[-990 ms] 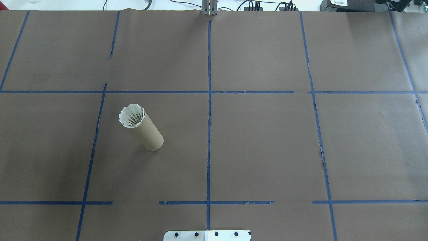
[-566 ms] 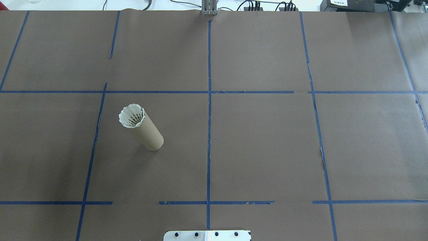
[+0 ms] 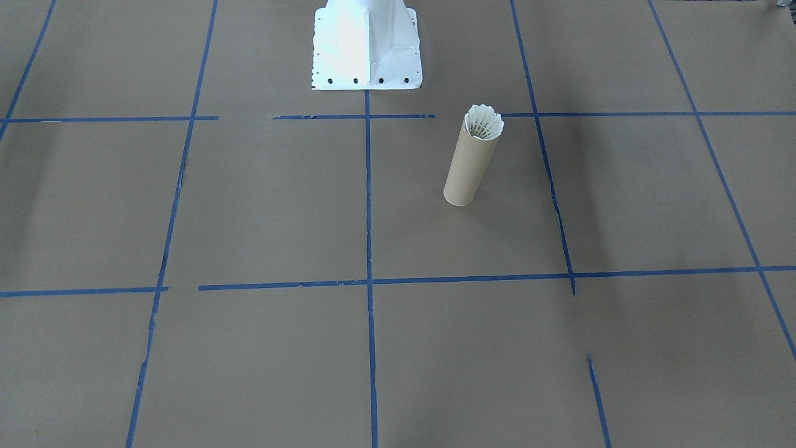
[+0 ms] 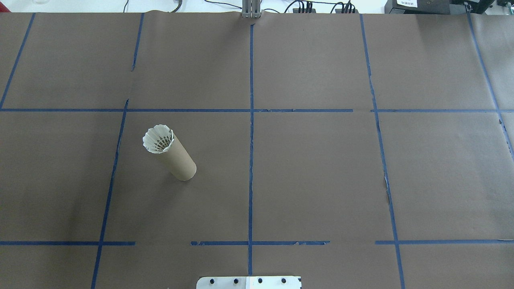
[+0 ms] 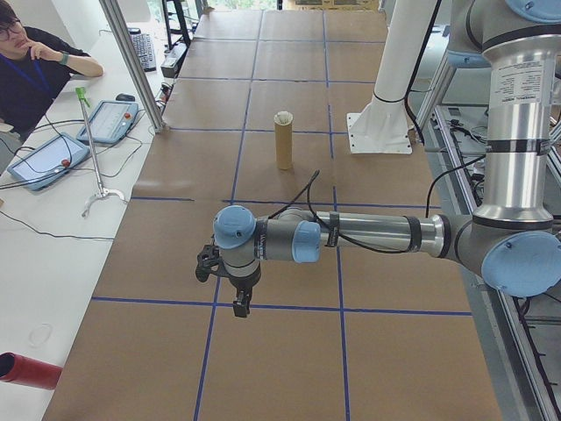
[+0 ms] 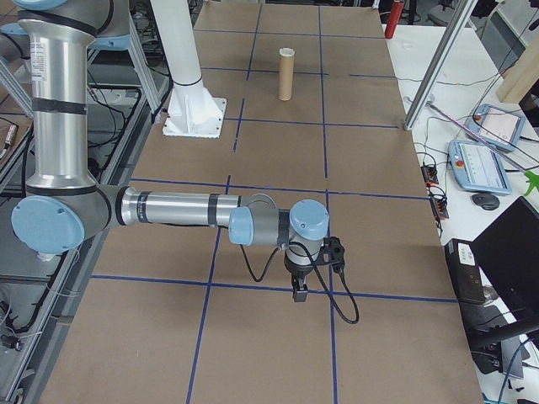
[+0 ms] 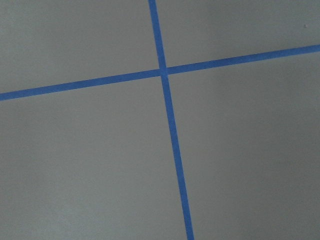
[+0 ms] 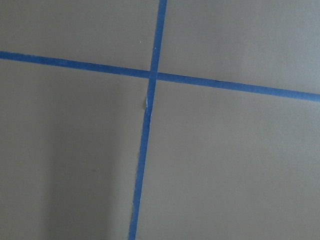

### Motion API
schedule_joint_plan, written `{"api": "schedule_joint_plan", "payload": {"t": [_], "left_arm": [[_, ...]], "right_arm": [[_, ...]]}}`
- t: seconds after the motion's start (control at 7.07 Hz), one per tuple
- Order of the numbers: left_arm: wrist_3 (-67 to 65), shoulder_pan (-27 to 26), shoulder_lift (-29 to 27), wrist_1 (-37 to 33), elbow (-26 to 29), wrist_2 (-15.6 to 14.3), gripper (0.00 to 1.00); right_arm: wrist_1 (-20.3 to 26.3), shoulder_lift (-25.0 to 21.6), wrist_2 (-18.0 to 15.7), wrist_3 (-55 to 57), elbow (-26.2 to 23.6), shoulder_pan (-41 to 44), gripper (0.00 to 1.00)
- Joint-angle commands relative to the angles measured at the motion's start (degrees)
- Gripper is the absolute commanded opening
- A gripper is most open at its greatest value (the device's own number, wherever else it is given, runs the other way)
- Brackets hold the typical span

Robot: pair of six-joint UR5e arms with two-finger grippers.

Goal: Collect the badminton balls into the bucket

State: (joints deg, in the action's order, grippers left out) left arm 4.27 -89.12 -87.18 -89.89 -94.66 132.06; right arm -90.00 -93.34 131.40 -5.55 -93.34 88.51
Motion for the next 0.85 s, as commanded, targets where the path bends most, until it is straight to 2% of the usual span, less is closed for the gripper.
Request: {"api": "schedule_joint_plan", "payload": {"t": [0.0, 0.71], "left_arm": [[-0.14, -0.35, 0.08, 0.16, 0.0, -0.32, 1.0], [-0.14, -0.35, -0.09, 0.16, -0.44, -0.31, 1.0]], "right_arm": [[0.0, 0.0, 0.0, 0.02, 0.0, 0.0, 1.0], [0.0, 0.0, 0.0, 0.02, 0.0, 0.0, 1.0]]}}
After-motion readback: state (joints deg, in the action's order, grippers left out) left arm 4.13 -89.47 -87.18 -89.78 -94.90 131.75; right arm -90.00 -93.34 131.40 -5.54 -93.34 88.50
